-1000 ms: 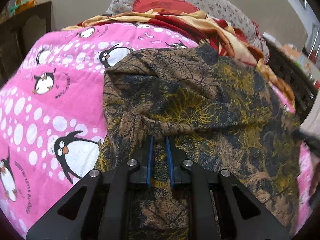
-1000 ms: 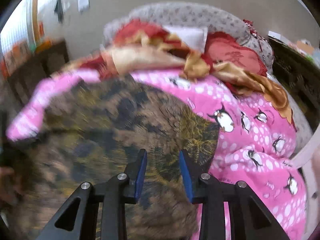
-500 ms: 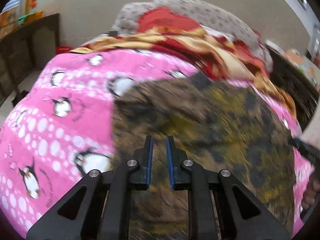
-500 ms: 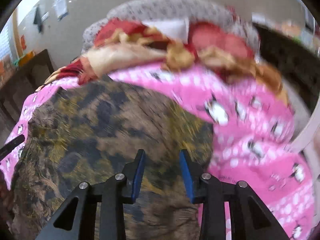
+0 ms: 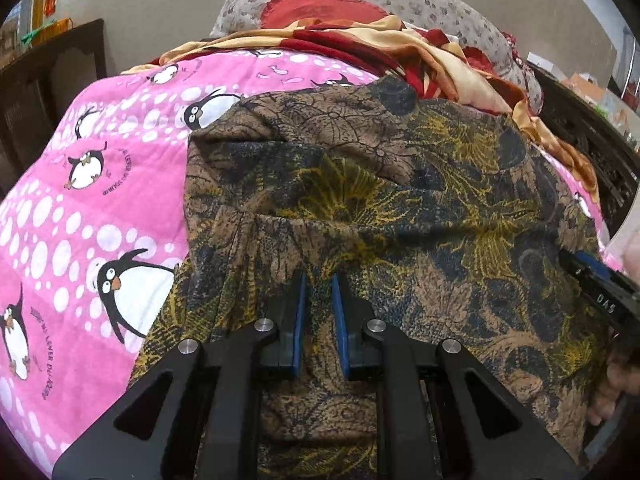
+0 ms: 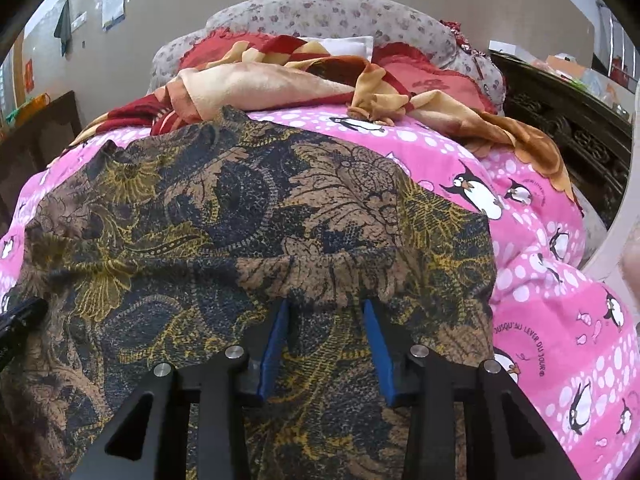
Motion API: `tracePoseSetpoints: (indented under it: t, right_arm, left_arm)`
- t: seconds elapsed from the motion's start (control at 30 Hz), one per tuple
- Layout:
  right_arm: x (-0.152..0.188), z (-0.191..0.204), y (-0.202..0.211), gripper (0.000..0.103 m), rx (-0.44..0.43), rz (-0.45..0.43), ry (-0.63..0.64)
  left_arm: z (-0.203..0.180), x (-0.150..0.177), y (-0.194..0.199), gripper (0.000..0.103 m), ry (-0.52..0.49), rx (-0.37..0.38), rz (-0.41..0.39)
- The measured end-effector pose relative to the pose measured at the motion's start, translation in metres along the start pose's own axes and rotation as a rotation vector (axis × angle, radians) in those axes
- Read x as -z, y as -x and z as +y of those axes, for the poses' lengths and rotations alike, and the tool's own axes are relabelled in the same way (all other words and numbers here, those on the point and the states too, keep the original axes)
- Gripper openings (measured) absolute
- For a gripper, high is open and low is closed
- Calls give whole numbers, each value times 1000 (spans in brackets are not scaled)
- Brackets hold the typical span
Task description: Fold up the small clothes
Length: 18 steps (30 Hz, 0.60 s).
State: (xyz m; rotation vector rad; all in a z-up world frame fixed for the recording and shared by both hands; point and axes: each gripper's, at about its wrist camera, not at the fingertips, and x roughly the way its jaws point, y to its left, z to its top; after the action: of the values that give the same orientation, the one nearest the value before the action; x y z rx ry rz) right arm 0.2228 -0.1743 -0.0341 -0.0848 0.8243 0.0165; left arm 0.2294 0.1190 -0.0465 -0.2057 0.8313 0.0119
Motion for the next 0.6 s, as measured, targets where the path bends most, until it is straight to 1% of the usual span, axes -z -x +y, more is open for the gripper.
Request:
tracePoseSetpoints:
  t: [0.47, 0.57, 0.6]
  right_arm:
    - [-1, -1, 3, 38, -6, -7, -3]
    - [-3, -7, 22, 38, -35, -15, -12]
    - [-1, -14, 38, 38, -67, -24, -25]
  left_arm:
    - [2, 2, 2, 13, 13, 15, 1]
    - [3, 2, 1, 13, 12, 14, 1]
    - [3, 2, 1, 13, 14, 16, 1]
